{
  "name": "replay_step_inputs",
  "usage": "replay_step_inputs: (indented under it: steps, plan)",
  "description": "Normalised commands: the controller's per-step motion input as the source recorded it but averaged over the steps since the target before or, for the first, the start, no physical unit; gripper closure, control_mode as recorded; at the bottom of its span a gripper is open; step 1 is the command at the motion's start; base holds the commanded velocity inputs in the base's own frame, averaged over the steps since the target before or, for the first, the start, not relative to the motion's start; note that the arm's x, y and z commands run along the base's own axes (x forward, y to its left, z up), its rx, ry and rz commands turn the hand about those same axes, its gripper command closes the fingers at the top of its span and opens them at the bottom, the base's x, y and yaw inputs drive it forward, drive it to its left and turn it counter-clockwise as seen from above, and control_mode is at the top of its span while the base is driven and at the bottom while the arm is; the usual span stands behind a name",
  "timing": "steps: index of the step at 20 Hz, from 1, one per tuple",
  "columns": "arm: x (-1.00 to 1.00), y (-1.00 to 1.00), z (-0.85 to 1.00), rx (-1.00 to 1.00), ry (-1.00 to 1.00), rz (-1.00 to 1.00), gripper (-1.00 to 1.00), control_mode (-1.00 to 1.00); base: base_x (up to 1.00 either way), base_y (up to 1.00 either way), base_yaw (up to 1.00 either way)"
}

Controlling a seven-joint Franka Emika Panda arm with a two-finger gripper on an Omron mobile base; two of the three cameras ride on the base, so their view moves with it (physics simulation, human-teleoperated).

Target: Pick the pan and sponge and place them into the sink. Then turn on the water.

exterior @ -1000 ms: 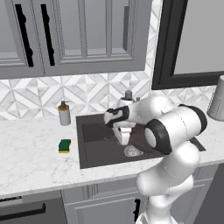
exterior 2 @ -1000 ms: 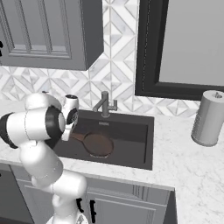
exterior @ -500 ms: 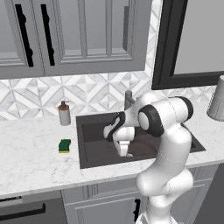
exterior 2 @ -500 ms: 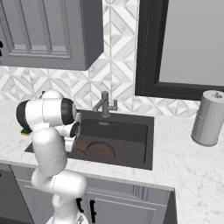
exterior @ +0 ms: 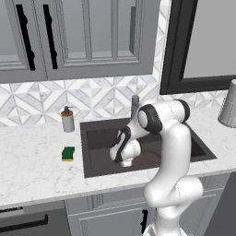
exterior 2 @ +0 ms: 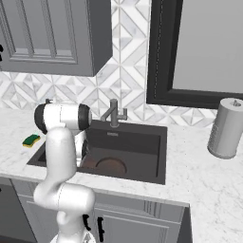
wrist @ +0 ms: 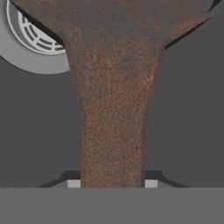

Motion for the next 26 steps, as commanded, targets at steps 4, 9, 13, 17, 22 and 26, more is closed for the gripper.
replay_step_inputs:
  steps: [4,9,13,17,22,26]
  plan:
    - [0.51,0.11,-0.36,-0.06,0.00,0.00,1.00,-1.00,0.00,0.00,0.00]
    - [0.54,0.08,-0.17,-0.02,-0.03,0.00,1.00,-1.00,0.00,0.00,0.00]
    - [0.57,0.10,-0.05,0.00,-0.02,0.00,-1.00,-1.00,0.00,0.00,0.00]
    - [0.52,0.00,0.00,0.00,-0.05,0.00,-1.00,-1.00,0.00,0.00,0.00]
    - [0.30,0.02,0.11,0.00,-0.15,0.00,-1.00,-1.00,0.00,0.00,0.00]
    - [-0.23,0.44,0.74,-0.01,-0.24,0.00,-1.00,-1.00,0.00,0.00,0.00]
